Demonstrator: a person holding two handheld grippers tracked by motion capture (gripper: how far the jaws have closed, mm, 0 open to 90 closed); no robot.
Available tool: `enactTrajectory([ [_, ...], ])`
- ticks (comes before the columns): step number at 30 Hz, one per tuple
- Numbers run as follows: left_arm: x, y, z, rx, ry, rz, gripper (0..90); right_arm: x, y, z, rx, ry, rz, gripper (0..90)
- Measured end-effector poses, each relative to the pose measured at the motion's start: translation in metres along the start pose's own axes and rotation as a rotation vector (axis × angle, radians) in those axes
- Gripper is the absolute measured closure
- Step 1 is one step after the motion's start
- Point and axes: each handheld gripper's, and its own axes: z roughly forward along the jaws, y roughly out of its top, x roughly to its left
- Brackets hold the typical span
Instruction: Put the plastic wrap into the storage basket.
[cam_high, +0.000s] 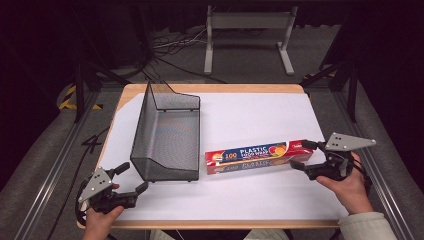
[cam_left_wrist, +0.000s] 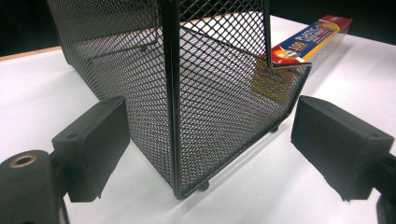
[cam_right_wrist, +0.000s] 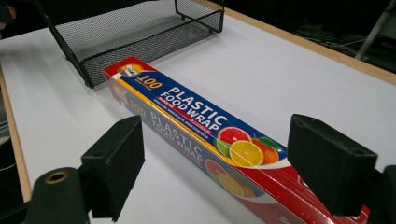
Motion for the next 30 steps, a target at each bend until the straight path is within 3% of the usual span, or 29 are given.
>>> enactTrajectory([
  [12,-0.001,-0.002,-0.001,-0.002,0.003,0.003,12.5,-0.004,0.026,0.022,0.009,0.026,-0.036,18.4],
  [17,-0.001,-0.002,-0.002,-0.001,0.008,-0.003,12.5,-0.003,0.035,0.034,0.046,0.055,-0.080,19.0],
  [30,-0.001,-0.006,-0.010,-0.001,0.026,-0.004,12.5,-0.004,0.057,0.068,0.130,0.111,-0.121,19.4],
])
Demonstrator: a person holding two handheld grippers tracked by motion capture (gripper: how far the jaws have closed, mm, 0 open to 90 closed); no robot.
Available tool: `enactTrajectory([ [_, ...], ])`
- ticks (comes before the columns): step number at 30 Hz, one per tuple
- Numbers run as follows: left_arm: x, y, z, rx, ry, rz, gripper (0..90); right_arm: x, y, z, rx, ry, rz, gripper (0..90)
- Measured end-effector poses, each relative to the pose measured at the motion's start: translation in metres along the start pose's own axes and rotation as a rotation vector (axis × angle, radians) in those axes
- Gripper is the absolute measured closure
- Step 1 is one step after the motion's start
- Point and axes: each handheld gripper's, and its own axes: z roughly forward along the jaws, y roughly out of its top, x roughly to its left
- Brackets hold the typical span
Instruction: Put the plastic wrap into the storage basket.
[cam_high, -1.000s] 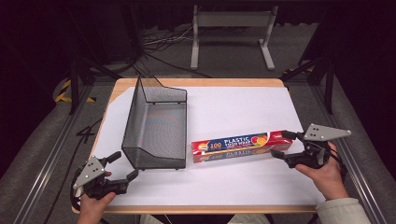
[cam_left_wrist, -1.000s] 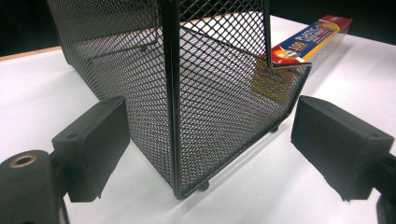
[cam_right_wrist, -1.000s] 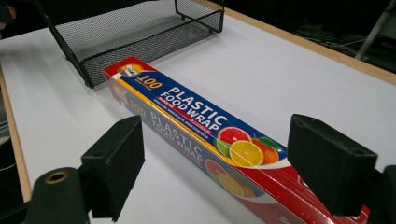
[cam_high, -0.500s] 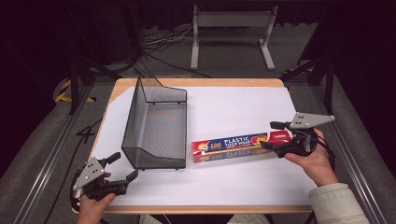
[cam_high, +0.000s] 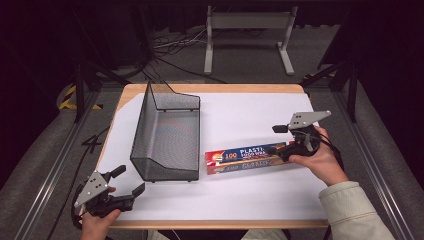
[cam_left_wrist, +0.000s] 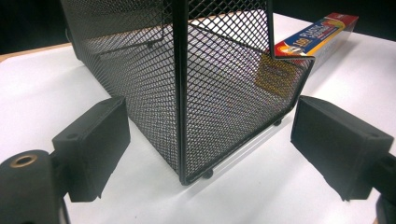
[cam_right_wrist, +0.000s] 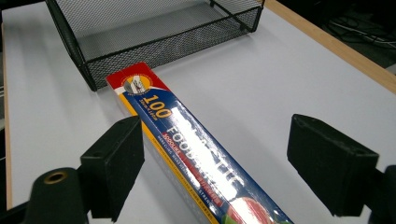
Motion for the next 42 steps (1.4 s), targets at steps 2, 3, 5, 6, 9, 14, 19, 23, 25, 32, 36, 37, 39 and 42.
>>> enactTrajectory([
  [2,-0.001,-0.001,-0.002,0.002,0.004,-0.005,12.5,-0.002,0.003,0.006,0.021,0.006,-0.008,18.5],
  [3,0.000,-0.001,-0.002,0.001,0.005,-0.003,12.5,-0.002,0.003,0.008,0.027,0.009,-0.008,18.3],
  [5,0.000,-0.002,-0.003,0.000,0.009,-0.007,12.5,-0.004,0.005,0.012,0.038,0.014,-0.011,17.9],
  [6,0.000,-0.002,-0.004,0.002,0.010,-0.004,12.6,-0.004,0.005,0.014,0.047,0.017,-0.012,18.1],
  [9,0.000,-0.002,-0.004,-0.001,0.011,-0.007,12.6,-0.006,0.007,0.023,0.094,0.047,-0.029,18.6],
  [14,0.000,-0.002,-0.003,0.003,0.008,-0.009,12.6,-0.008,0.008,0.033,0.150,0.062,-0.043,18.2],
  [19,0.000,-0.002,0.000,0.004,0.002,-0.006,12.6,-0.013,0.007,0.044,0.197,0.069,-0.044,17.8],
  [23,0.001,-0.002,0.001,0.003,-0.002,-0.007,12.6,-0.015,0.007,0.052,0.246,0.083,-0.061,18.6],
  [25,0.001,-0.002,0.001,0.008,-0.002,-0.006,12.6,-0.016,0.006,0.056,0.268,0.090,-0.065,18.7],
  [32,0.001,-0.002,0.003,0.006,-0.008,-0.006,12.6,-0.019,0.003,0.065,0.309,0.102,-0.088,15.5],
  [36,0.001,-0.002,0.004,0.009,-0.009,-0.003,12.6,-0.022,0.003,0.068,0.350,0.104,-0.104,13.9],
  [37,0.001,-0.002,0.004,0.009,-0.009,-0.004,12.6,-0.023,0.003,0.068,0.355,0.108,-0.106,13.9],
  [39,0.001,-0.002,0.004,0.009,-0.009,-0.004,12.6,-0.023,0.003,0.070,0.362,0.119,-0.119,13.8],
  [42,0.001,-0.003,0.002,0.011,-0.006,-0.003,12.6,-0.023,0.002,0.072,0.377,0.131,-0.128,13.4],
])
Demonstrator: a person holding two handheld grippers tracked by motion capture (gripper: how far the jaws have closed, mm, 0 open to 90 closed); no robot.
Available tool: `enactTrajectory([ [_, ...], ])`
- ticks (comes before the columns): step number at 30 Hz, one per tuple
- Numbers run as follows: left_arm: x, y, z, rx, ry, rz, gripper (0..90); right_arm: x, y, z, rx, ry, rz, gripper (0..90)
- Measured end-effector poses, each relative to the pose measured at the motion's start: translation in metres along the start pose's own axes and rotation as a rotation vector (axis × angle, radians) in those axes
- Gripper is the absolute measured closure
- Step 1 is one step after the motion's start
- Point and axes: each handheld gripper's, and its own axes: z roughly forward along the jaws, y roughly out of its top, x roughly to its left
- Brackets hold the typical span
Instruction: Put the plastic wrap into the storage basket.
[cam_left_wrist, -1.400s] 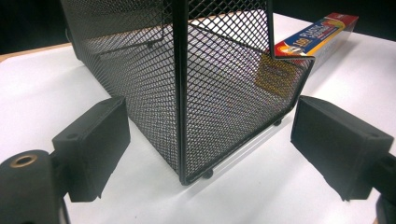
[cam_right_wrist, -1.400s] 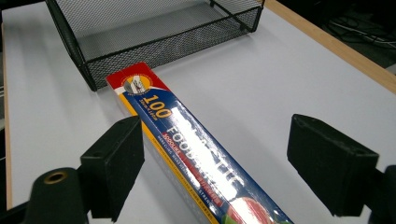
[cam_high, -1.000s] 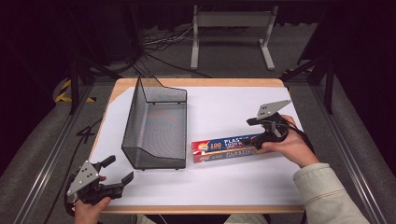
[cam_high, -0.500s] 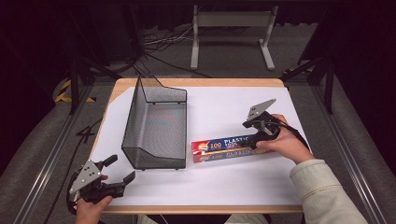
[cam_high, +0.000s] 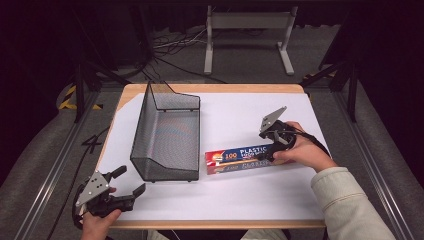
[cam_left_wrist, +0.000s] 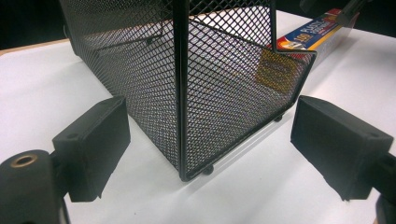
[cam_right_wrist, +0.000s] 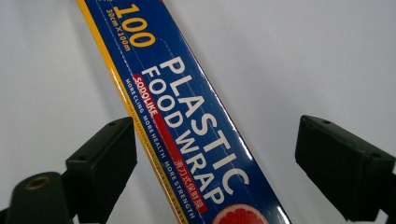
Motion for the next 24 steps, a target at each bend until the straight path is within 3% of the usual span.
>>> enactTrajectory([
  [7,0.000,-0.002,-0.004,-0.002,0.010,-0.004,12.6,-0.001,0.002,0.005,0.016,0.016,-0.028,12.9],
  [16,0.000,-0.002,-0.004,0.001,0.013,-0.005,12.6,-0.002,-0.002,0.021,0.063,0.060,-0.027,11.8],
  [24,0.000,-0.002,-0.002,0.002,0.008,-0.005,12.6,0.001,-0.004,0.032,0.115,0.059,-0.062,14.2],
])
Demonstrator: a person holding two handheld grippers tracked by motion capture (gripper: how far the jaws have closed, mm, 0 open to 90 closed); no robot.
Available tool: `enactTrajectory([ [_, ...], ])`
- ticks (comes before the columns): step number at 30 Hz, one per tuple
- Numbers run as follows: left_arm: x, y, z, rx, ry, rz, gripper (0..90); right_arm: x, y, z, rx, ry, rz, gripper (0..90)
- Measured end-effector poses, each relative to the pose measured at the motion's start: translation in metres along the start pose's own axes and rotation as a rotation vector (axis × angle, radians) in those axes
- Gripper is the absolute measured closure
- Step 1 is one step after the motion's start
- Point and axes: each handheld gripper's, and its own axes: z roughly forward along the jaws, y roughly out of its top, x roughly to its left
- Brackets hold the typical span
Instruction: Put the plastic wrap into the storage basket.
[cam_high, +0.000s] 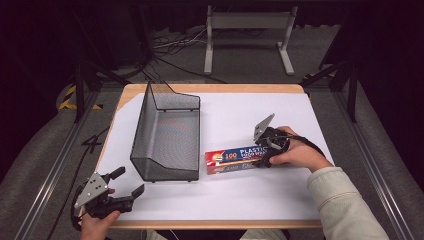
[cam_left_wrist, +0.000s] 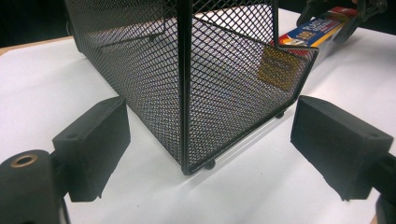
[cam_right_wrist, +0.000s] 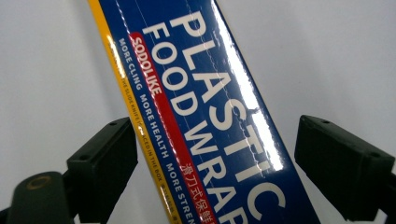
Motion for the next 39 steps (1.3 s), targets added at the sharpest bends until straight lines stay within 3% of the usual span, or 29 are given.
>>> enactTrajectory([
  [10,0.000,0.000,0.001,0.001,-0.001,0.000,12.6,0.001,0.000,0.008,0.041,0.004,-0.014,15.7],
  [11,0.000,0.000,0.001,0.001,-0.001,-0.001,12.6,0.001,0.000,0.009,0.041,0.008,-0.020,21.2],
  [12,0.001,-0.001,0.001,0.001,-0.001,-0.002,12.6,0.001,0.000,0.009,0.045,0.027,-0.024,21.9],
  [16,0.001,-0.001,0.001,0.001,-0.002,-0.005,12.6,0.000,-0.001,0.011,0.053,0.020,-0.023,24.1],
  [32,0.001,-0.001,0.001,0.006,-0.005,-0.003,12.8,-0.001,-0.002,0.009,0.066,0.028,-0.122,33.1],
  [39,0.000,-0.001,0.001,0.004,-0.006,-0.008,12.8,-0.002,-0.001,0.008,0.080,0.054,-0.153,36.5],
])
